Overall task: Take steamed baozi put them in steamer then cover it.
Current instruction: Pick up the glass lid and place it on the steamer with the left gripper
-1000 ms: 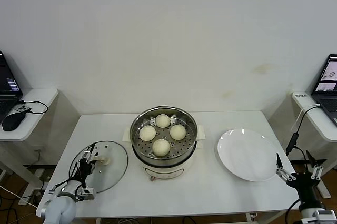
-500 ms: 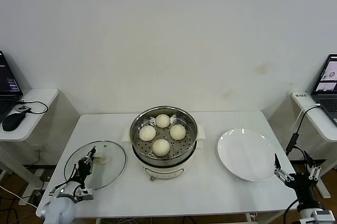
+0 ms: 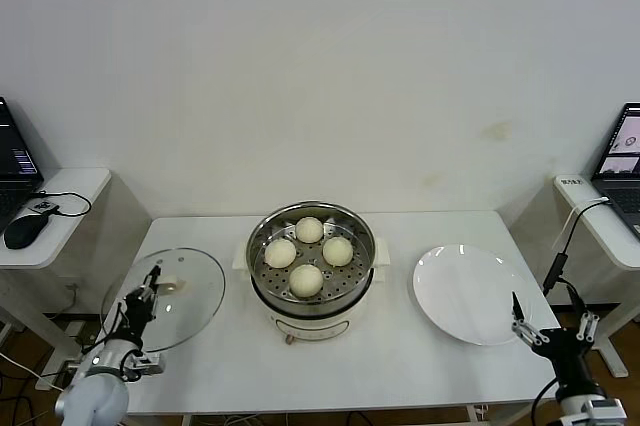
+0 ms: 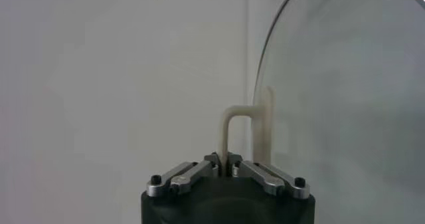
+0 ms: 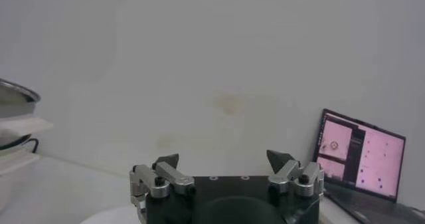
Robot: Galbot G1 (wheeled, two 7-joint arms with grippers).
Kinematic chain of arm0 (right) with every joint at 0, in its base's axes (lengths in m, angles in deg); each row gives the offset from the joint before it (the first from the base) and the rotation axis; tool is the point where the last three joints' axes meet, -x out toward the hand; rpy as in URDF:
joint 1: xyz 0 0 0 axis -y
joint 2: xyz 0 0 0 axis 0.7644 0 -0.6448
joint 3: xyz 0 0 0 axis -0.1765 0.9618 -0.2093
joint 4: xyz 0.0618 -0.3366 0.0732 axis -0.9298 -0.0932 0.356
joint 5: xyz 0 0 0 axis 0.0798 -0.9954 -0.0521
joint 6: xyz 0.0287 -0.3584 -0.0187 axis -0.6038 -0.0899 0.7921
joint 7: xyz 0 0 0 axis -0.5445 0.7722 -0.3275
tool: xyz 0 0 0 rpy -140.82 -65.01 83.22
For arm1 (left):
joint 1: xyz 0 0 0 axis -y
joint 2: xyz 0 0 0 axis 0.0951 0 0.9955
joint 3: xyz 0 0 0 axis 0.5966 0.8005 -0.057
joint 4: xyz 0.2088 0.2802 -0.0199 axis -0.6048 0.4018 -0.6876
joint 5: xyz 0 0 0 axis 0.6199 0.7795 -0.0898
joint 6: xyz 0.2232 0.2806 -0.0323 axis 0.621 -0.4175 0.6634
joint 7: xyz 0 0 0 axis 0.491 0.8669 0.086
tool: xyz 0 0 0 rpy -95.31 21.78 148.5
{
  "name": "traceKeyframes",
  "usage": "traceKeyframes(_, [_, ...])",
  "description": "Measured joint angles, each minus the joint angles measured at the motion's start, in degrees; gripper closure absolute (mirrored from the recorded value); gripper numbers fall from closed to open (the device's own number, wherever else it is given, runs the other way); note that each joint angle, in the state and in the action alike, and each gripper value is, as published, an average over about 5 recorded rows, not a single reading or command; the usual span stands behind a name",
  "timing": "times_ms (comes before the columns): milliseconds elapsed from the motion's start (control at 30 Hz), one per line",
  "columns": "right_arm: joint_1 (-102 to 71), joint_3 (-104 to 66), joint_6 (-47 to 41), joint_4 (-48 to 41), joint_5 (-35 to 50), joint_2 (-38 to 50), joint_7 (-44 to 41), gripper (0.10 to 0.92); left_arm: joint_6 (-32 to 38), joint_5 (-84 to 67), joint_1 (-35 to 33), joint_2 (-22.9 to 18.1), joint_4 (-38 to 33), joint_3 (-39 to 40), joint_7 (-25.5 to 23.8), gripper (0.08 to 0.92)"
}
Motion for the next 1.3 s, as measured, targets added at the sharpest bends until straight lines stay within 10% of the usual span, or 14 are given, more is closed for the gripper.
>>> traceKeyframes(733, [2.26,5.47,2.07,-4.01,-7.58,-3.31,1.57,0.203,-17.80,-10.75,4.80,9.07,-22.43,13.59,-10.46,0.862])
traceKeyframes(1300, [6.10,8.54,3.08,-7.90,-18.97,-10.41,4.57,0.203,-29.89,1.07,19.03,0.48,-19.89,33.41,-19.66,0.862])
